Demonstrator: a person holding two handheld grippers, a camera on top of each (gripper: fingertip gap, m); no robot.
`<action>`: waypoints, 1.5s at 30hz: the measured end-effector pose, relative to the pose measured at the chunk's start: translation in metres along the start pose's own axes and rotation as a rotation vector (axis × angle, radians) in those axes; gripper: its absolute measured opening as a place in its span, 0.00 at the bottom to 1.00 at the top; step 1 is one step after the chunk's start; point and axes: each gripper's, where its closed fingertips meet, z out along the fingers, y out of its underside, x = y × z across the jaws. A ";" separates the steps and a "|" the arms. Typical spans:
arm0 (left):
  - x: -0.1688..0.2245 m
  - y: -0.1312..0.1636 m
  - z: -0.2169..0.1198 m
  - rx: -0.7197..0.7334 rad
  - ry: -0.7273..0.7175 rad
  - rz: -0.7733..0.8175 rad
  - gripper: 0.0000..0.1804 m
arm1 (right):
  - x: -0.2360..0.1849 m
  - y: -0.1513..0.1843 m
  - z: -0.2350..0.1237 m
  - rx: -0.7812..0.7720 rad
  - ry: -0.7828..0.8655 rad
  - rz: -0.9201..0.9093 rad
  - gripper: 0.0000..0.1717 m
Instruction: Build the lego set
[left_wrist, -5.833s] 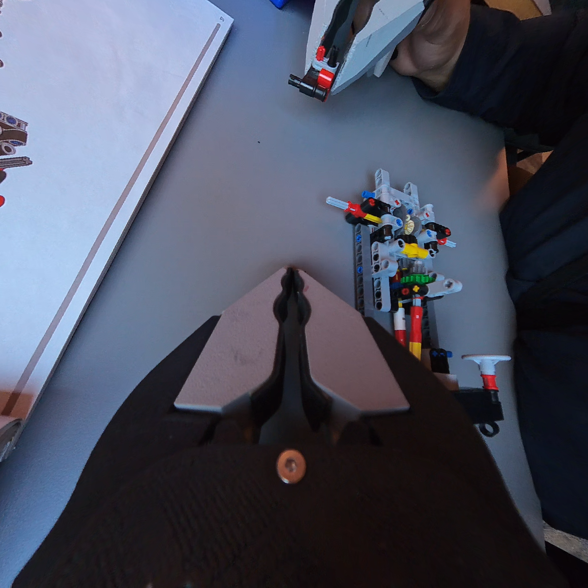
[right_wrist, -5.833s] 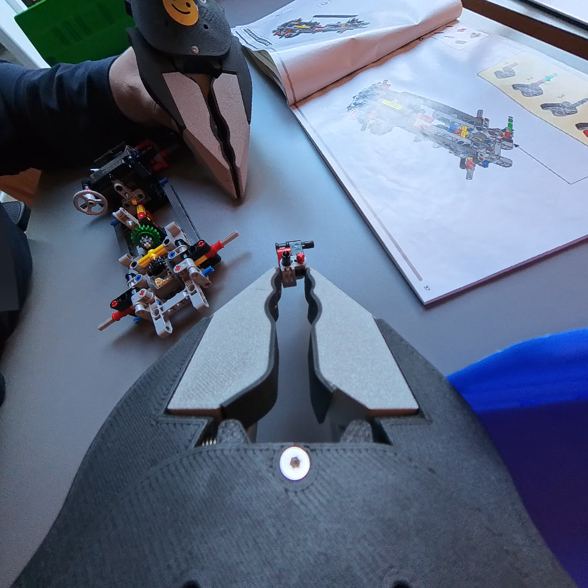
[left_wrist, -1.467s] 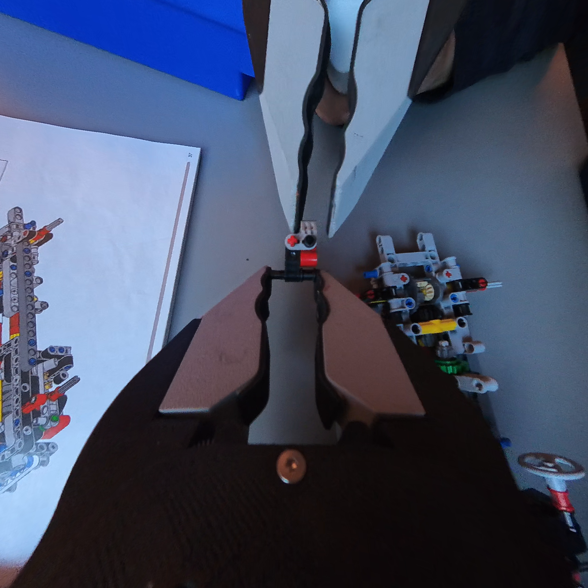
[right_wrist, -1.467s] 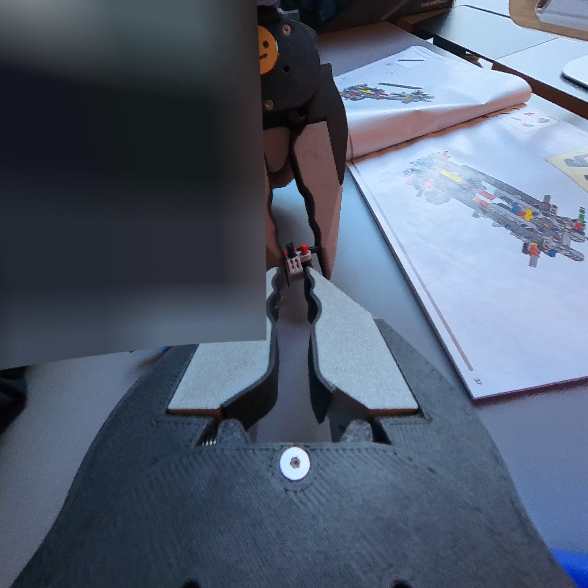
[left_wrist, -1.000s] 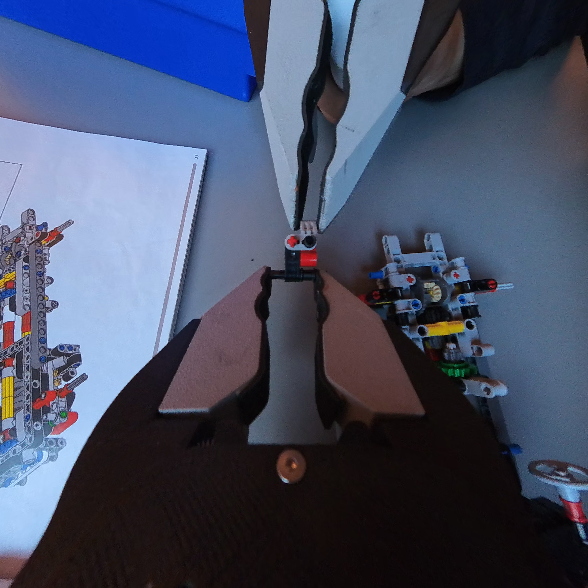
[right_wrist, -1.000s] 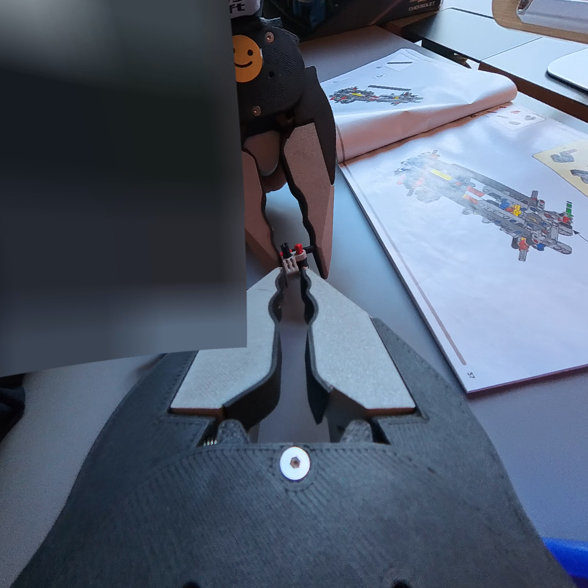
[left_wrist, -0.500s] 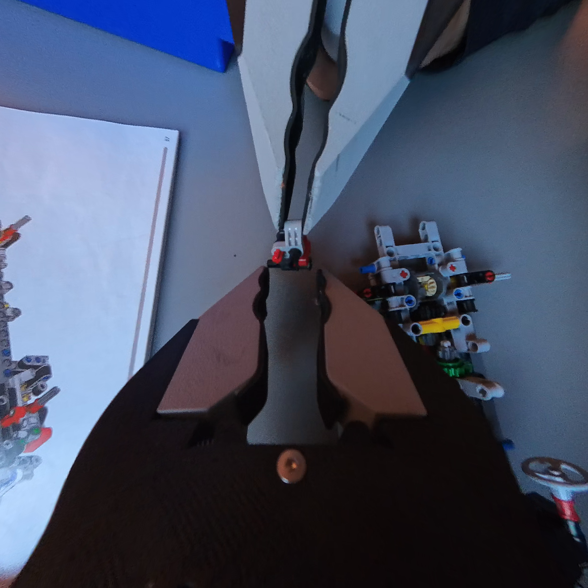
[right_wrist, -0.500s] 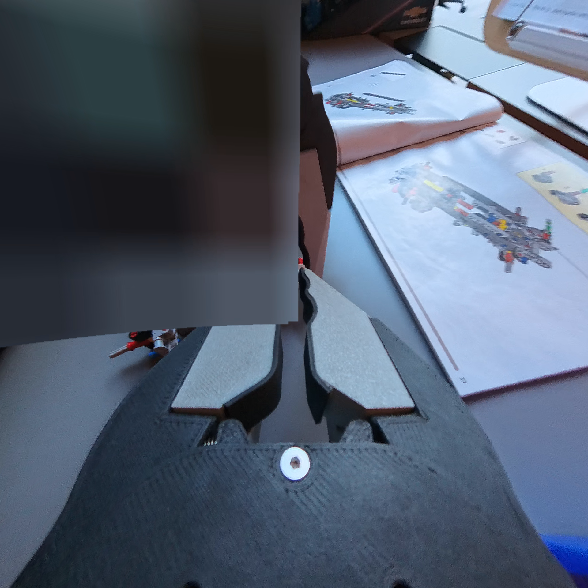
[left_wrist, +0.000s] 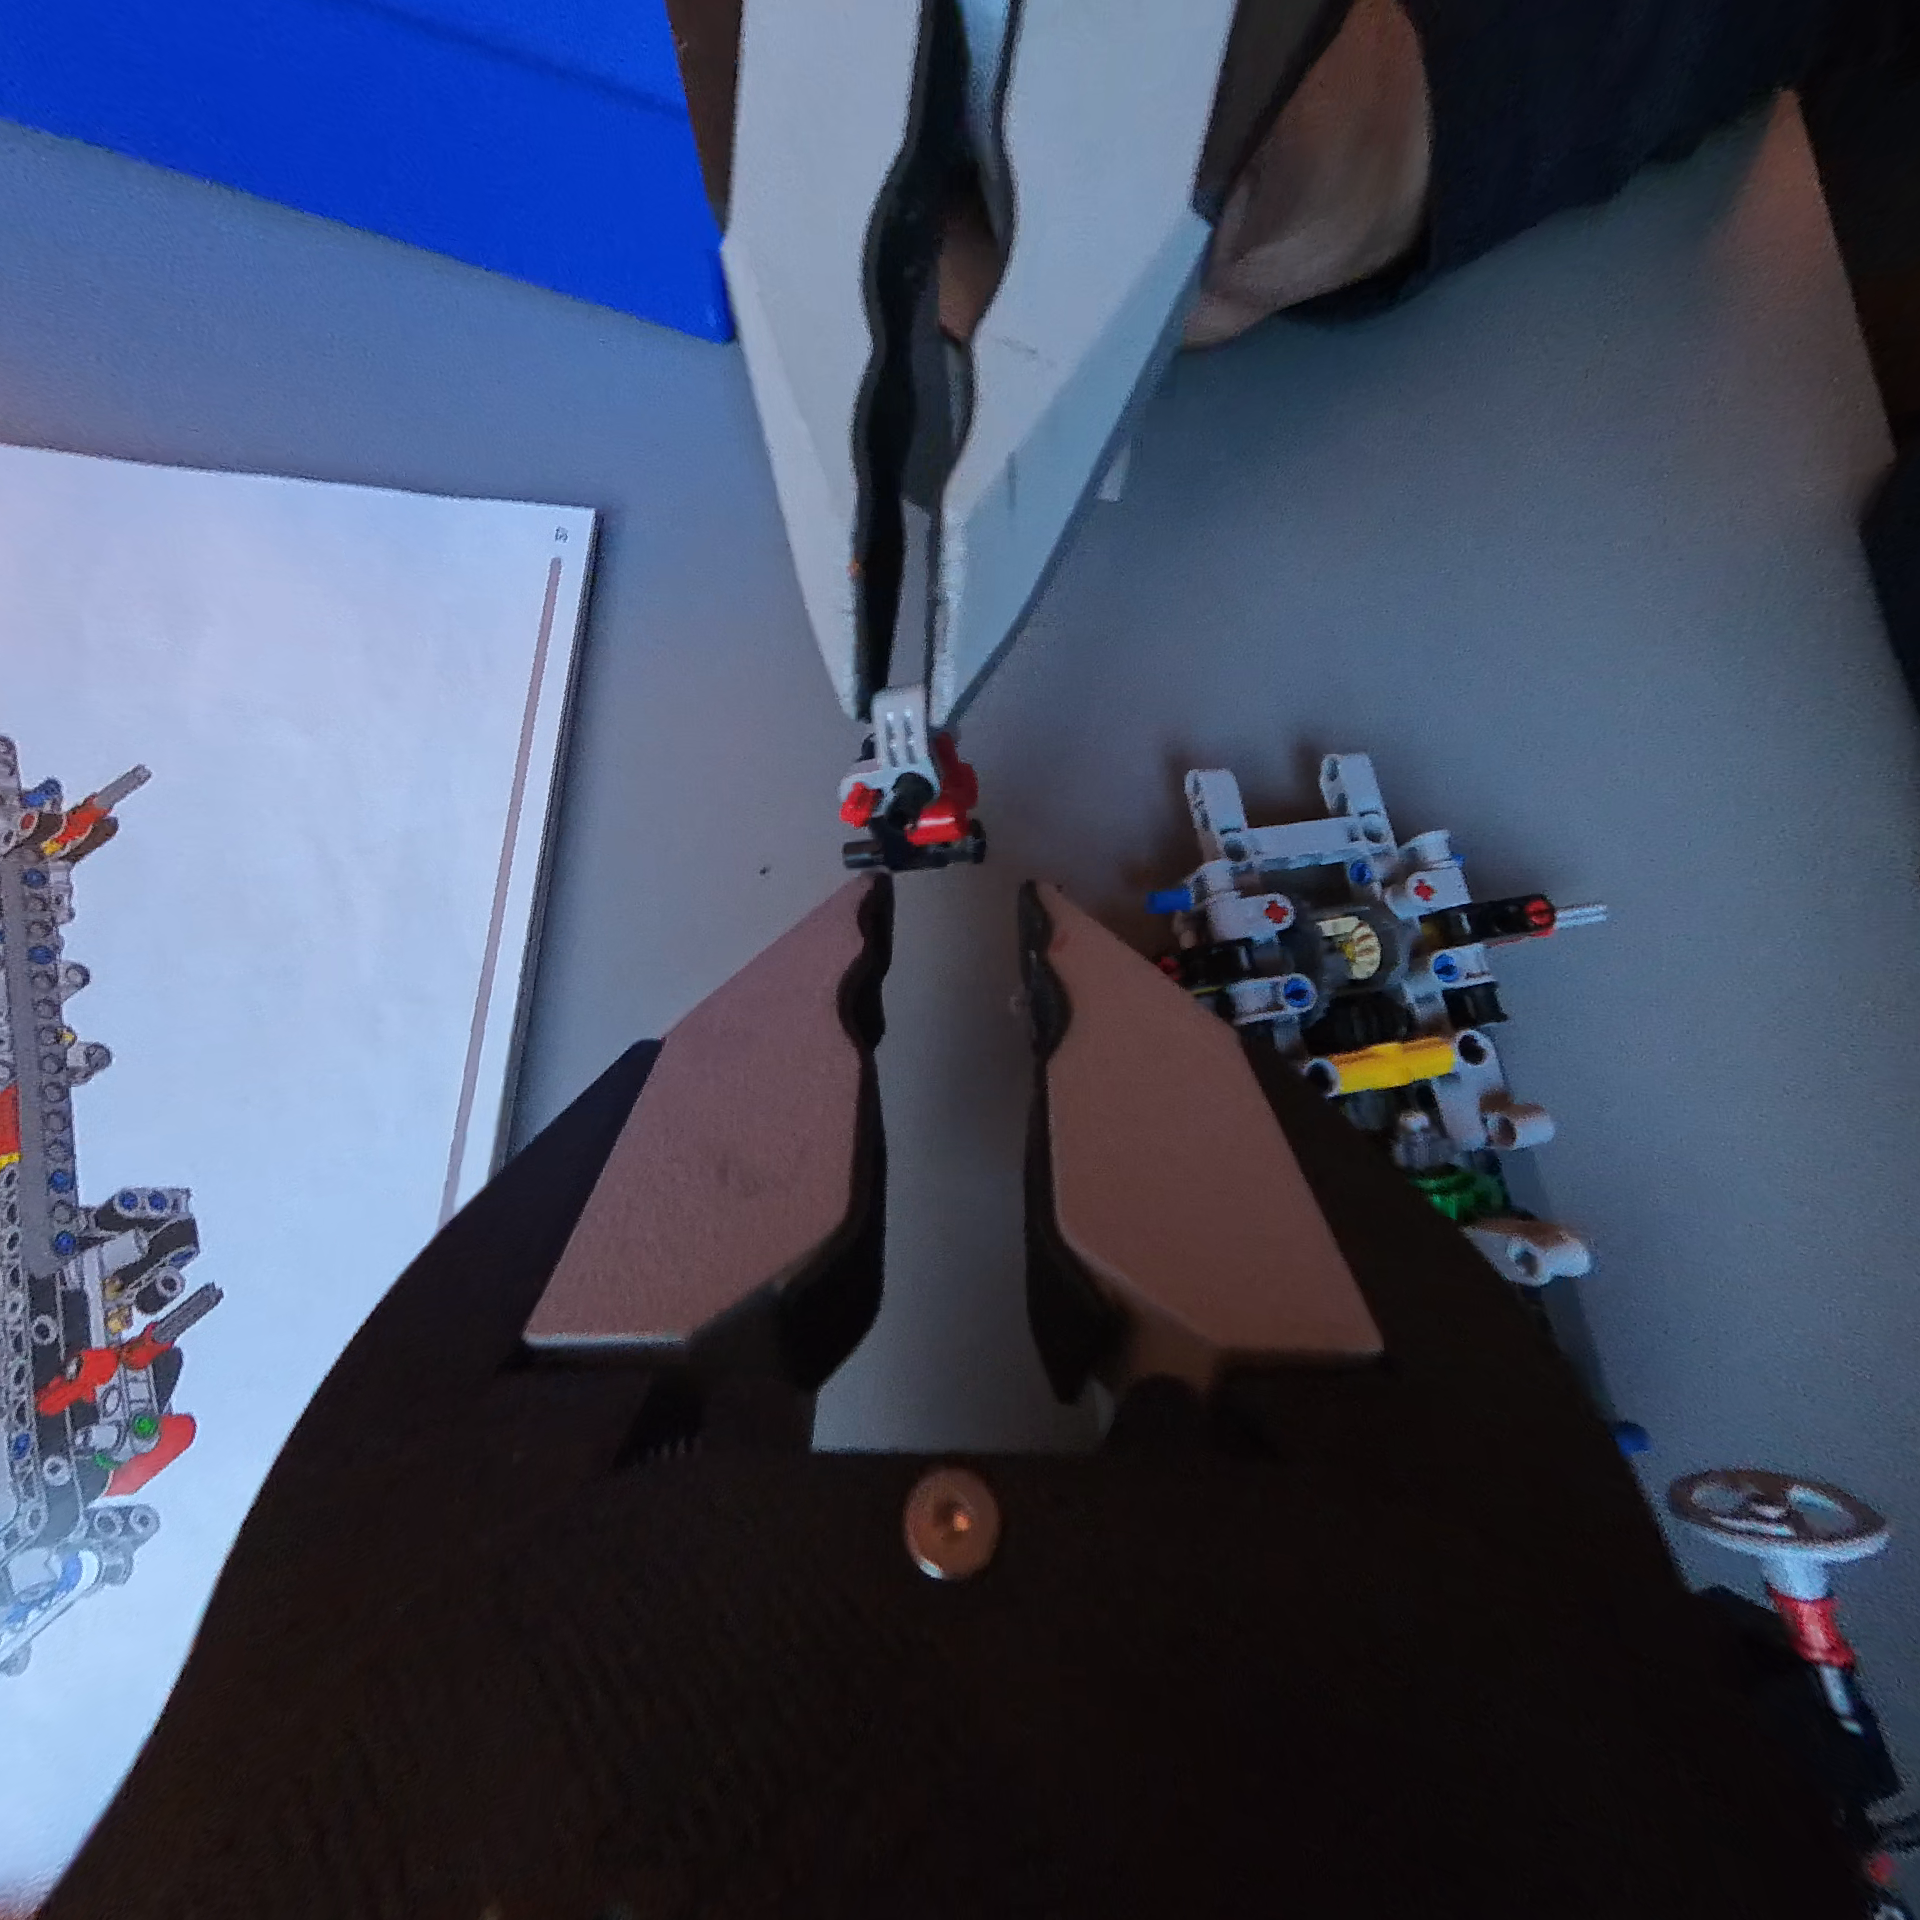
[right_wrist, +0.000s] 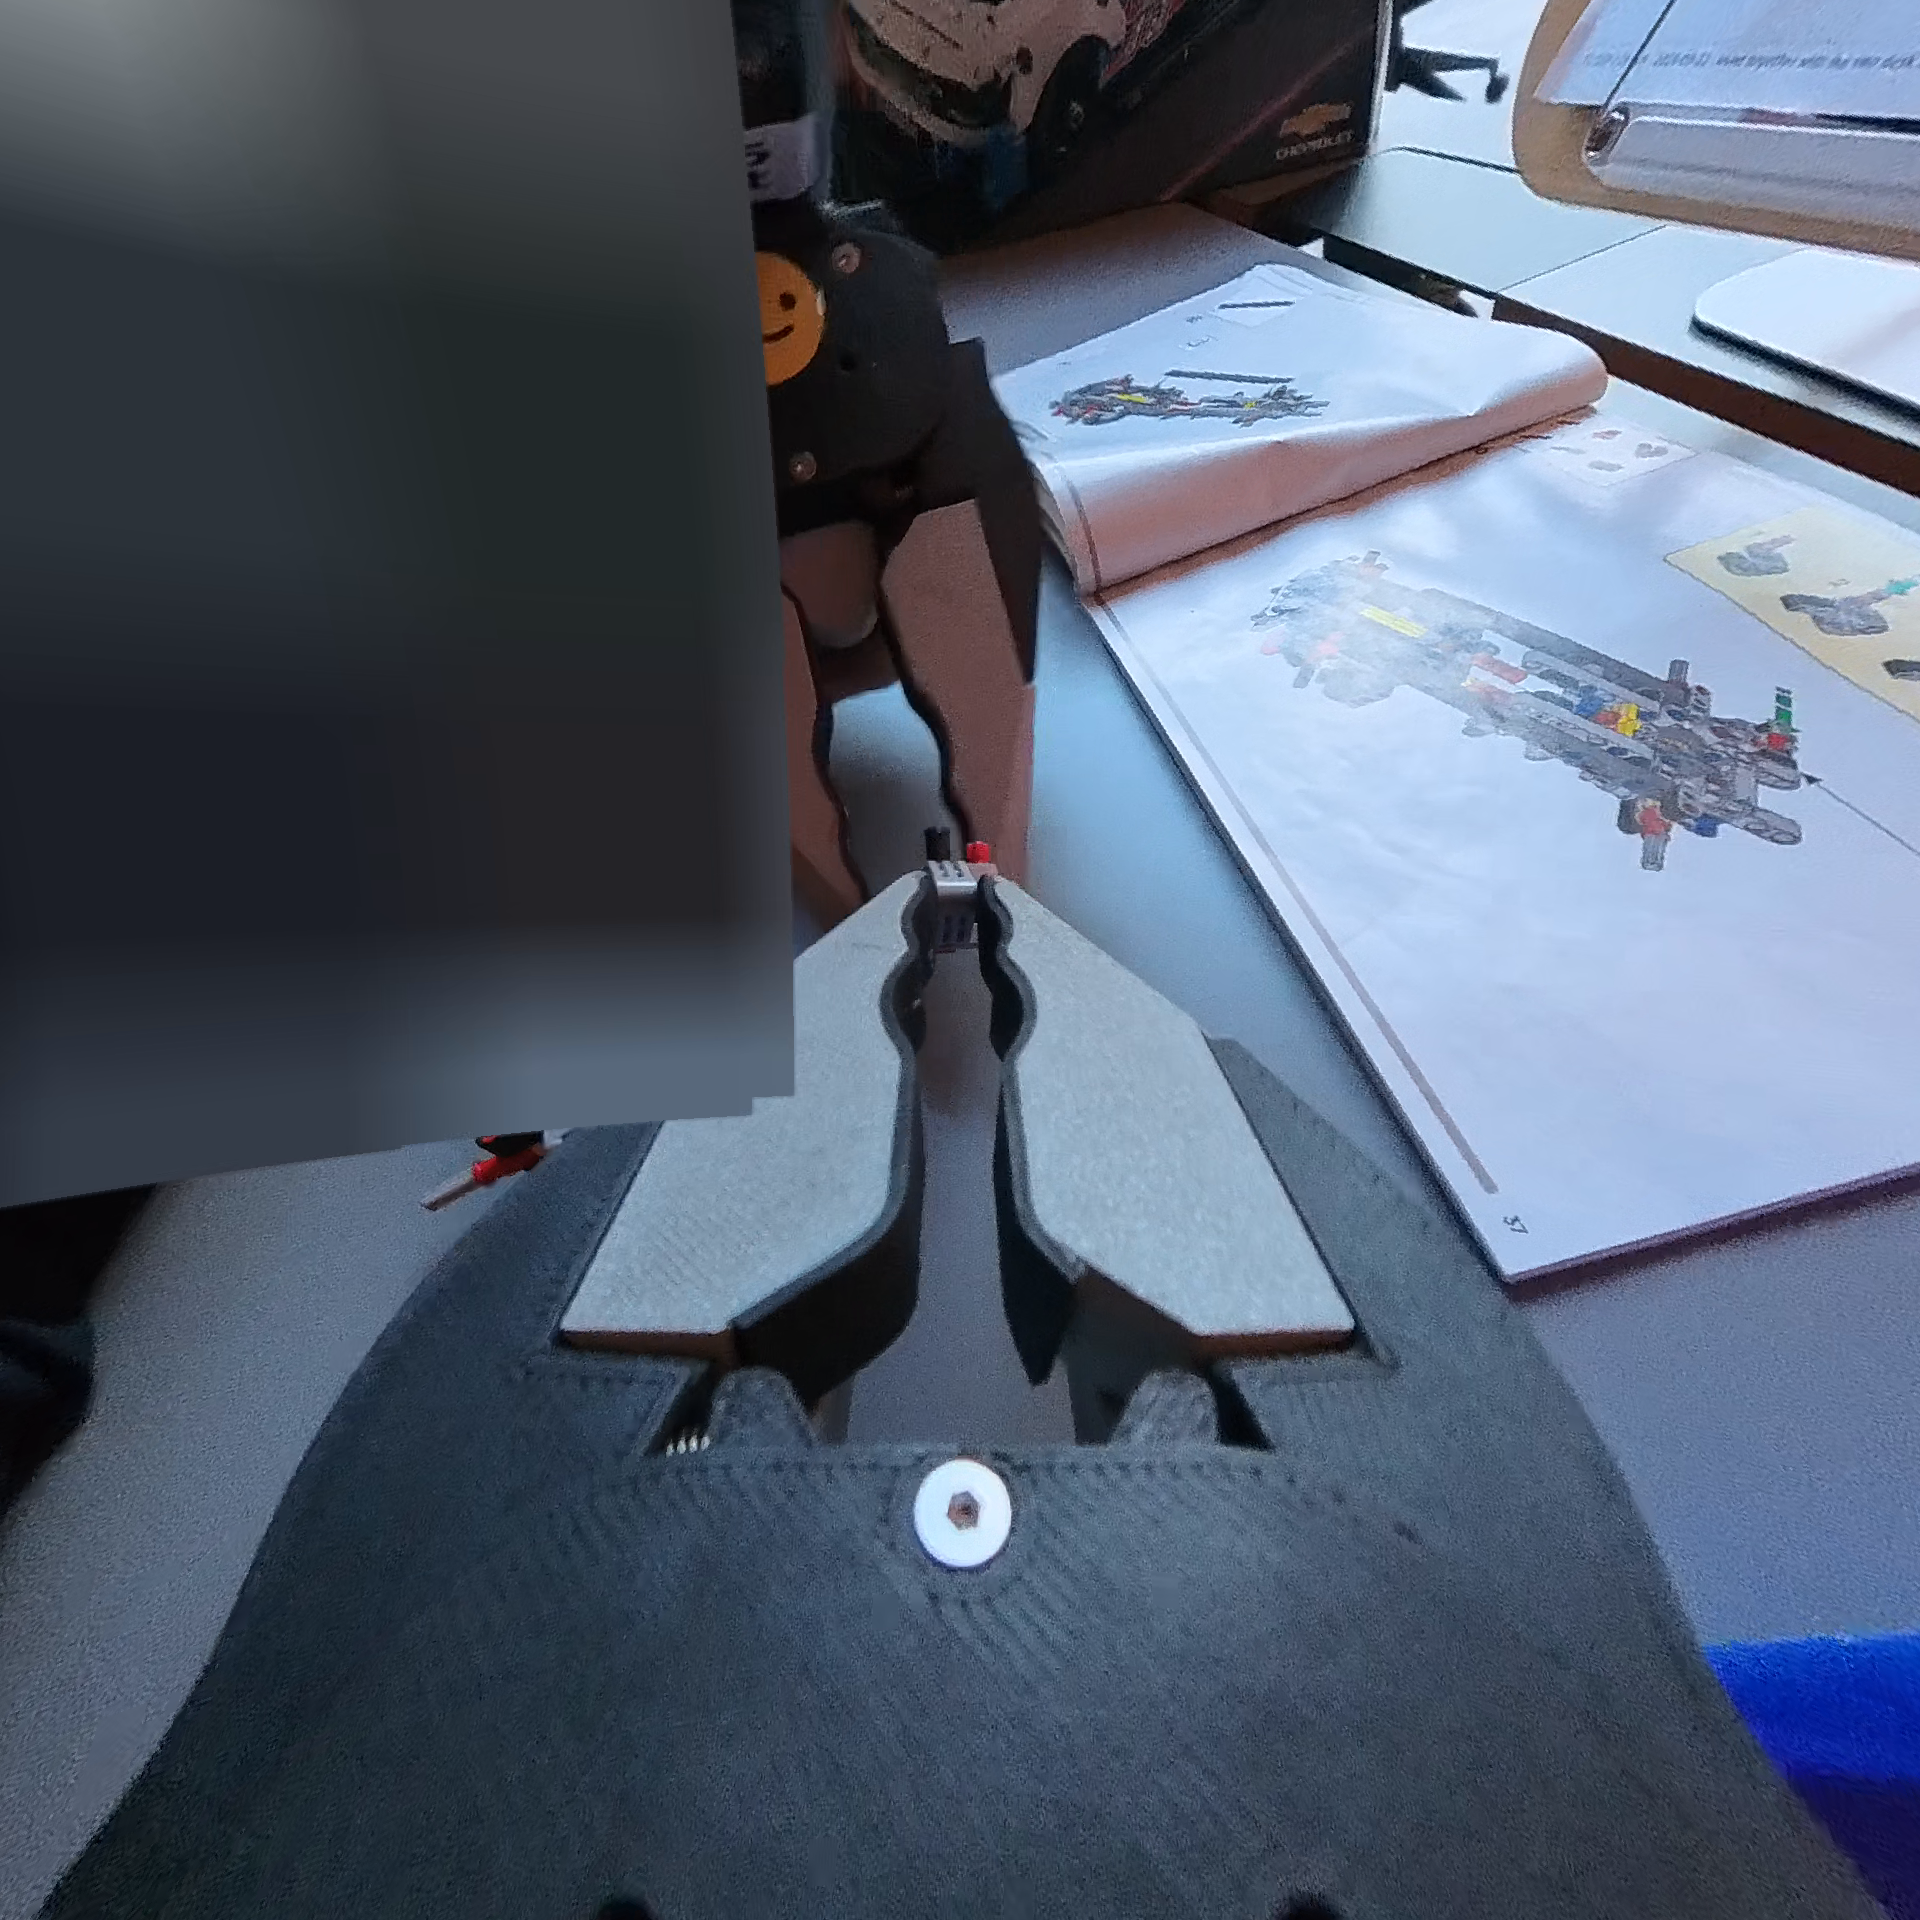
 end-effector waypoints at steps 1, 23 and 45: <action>0.001 -0.001 0.001 0.005 0.000 0.006 0.12 | 0.000 -0.001 -0.001 0.009 -0.008 0.011 0.02; -0.014 -0.006 -0.001 0.014 -0.103 -0.015 0.15 | 0.008 -0.008 -0.001 0.070 -0.002 0.160 0.02; -0.027 -0.016 -0.024 0.260 0.224 -0.536 0.11 | 0.018 -0.003 0.005 -0.007 0.180 -0.009 0.08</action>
